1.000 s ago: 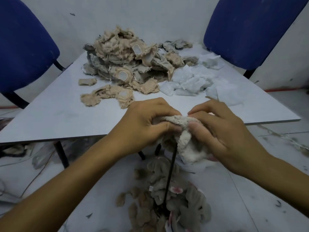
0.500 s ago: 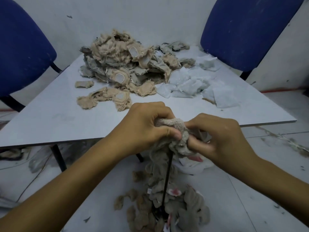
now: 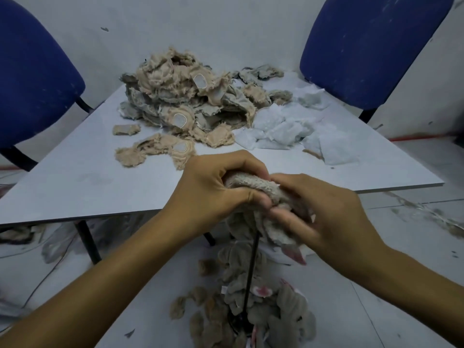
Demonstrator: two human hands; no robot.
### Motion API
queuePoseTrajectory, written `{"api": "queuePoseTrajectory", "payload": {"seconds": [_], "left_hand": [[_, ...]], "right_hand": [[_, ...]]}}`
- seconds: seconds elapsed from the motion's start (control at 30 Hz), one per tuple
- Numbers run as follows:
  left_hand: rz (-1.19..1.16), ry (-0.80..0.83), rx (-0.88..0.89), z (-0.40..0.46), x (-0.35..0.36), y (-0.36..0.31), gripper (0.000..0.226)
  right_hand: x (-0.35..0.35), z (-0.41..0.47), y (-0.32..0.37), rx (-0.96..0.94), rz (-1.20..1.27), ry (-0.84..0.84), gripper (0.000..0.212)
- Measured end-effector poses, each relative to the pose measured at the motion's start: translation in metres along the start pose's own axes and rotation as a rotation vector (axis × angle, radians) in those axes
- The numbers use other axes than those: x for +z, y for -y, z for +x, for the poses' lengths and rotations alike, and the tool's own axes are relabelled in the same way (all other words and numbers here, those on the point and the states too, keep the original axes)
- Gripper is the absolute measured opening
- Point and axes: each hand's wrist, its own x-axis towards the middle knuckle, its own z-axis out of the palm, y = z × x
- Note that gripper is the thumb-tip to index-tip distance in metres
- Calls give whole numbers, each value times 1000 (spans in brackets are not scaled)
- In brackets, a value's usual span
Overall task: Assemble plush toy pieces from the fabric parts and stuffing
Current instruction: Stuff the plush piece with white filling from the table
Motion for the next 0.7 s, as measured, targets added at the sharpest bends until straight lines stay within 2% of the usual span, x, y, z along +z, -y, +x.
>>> {"api": "queuePoseTrajectory", "payload": {"seconds": [0.07,0.17,0.27,0.33,0.4,0.47,0.53,0.6,0.7], "left_hand": [[-4,14,6,-1,1,1,25],[6,78,-90,-1,0,8,20],[31,179,-206,-5,0,21,19],[90,275,-228,-12,5,27,22],[99,330,-231,-19,11,30,16],[81,296,-212,-21,10,33,17],[135,345,-182,-18,6,34,19],[145,392,-182,-18,6,35,21],[20,316,-206,-18,9,36,15]], "right_hand": [[0,-4,-5,-17,40,-116,32],[4,-3,-8,-50,59,-151,18],[14,-2,-9,-1,134,-106,12],[21,-10,-12,51,143,-8,10],[28,-20,-13,117,183,83,8],[31,-23,-14,108,186,75,10],[28,-20,-14,54,154,70,14],[26,-17,-12,87,208,110,24],[25,-16,-10,126,245,106,33]]}}
